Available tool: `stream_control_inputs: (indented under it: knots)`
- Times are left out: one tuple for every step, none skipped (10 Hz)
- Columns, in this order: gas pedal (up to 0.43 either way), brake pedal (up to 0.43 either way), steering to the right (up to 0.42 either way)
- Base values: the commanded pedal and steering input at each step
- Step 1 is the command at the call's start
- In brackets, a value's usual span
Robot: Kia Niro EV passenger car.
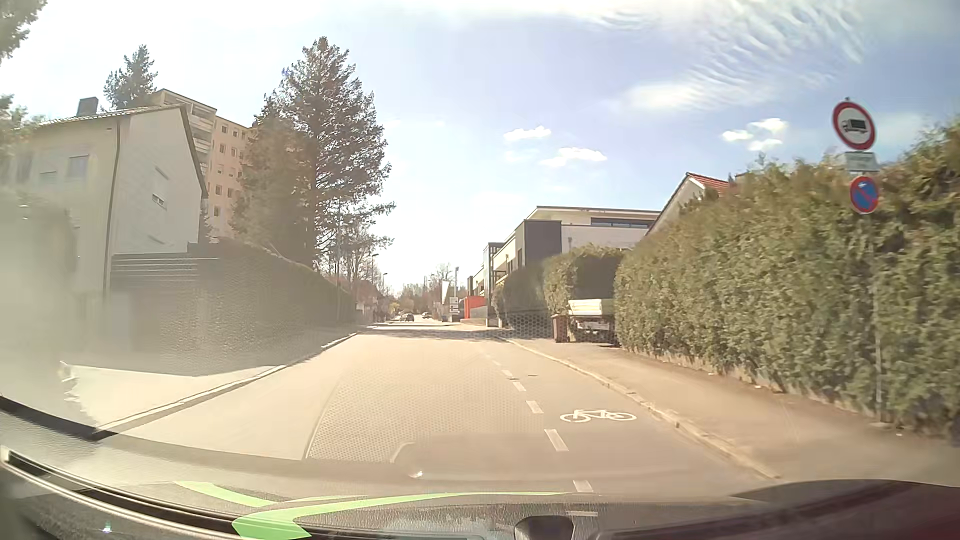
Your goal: Follow the waypoints while adhering to traffic rules and regulations
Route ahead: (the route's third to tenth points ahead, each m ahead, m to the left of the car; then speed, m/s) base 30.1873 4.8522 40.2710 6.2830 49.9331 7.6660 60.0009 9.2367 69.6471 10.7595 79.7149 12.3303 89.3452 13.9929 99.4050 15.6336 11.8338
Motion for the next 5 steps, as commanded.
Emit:
stream_control_inputs:
  knots:
    - [0.240, 0.000, -0.025]
    - [0.240, 0.000, -0.028]
    - [0.240, 0.000, -0.029]
    - [0.240, 0.000, -0.030]
    - [0.240, 0.000, -0.030]
